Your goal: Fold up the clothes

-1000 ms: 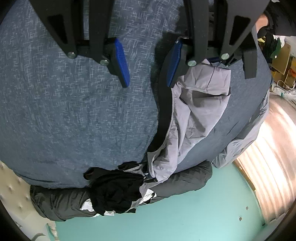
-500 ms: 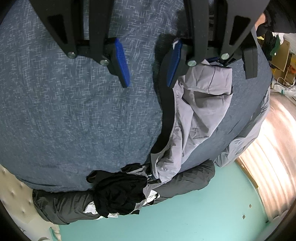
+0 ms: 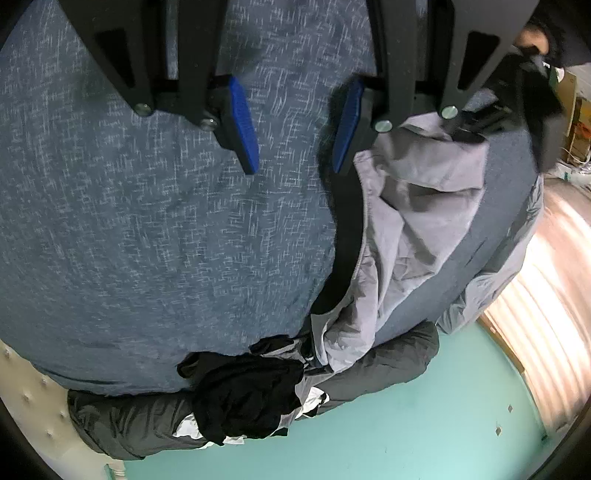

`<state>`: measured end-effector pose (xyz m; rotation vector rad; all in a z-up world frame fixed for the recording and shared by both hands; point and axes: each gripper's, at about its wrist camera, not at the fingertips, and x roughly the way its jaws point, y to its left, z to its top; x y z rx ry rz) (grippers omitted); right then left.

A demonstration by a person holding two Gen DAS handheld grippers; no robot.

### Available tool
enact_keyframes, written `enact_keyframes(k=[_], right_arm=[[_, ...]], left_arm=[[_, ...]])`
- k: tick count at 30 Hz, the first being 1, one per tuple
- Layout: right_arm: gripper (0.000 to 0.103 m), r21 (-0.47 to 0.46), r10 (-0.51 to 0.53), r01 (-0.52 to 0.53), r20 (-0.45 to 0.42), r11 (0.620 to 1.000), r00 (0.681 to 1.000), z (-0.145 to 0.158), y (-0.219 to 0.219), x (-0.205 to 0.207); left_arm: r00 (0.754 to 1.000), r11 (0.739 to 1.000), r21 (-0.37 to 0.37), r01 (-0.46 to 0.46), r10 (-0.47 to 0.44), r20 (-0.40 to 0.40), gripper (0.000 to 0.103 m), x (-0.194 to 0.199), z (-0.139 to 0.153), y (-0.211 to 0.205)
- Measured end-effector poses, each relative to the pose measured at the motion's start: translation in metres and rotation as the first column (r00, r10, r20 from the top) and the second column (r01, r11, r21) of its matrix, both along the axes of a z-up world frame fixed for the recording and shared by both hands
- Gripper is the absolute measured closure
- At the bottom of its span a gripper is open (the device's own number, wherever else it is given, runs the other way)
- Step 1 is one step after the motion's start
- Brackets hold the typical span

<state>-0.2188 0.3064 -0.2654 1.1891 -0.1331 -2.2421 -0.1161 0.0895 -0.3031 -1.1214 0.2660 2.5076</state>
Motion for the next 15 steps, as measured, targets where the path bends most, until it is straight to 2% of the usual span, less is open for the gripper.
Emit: enact_keyframes(k=[4, 8, 9, 11, 13, 15], right_arm=[[0.061, 0.003, 0.005, -0.006, 0.007, 1.000, 1.000, -0.007, -0.015, -0.017], [0.060, 0.014, 0.027, -0.027, 0.005, 1.000, 1.000, -0.014, -0.039, -0.036], [0.060, 0.021, 0.035, -0.035, 0.005, 0.999, 0.999, -0.017, -0.047, -0.042], [0.052, 0.036, 0.052, -0.053, 0.004, 0.998, 0.999, -0.021, -0.063, -0.053], [0.050, 0.068, 0.072, -0.071, -0.026, 0.995, 0.997, -0.025, -0.081, -0.064], [0.050, 0.102, 0.093, -0.087, -0.056, 0.991, 0.994, -0.028, -0.098, -0.075]], left_arm=[[0.998, 0.998, 0.032, -0.046, 0.047, -0.044, 0.093, -0.005, 0.033, -0.038], [0.986, 0.983, 0.102, -0.151, 0.157, -0.053, 0.095, -0.017, 0.063, -0.101], [0.980, 0.975, 0.122, -0.187, 0.194, -0.050, 0.095, -0.020, 0.069, -0.121], [0.966, 0.954, 0.163, -0.251, 0.257, -0.018, 0.095, -0.028, 0.076, -0.156], [0.949, 0.931, 0.193, -0.309, 0.316, -0.007, 0.095, -0.031, 0.079, -0.189], [0.937, 0.919, 0.196, -0.343, 0.350, -0.002, 0.095, -0.033, 0.077, -0.210]])
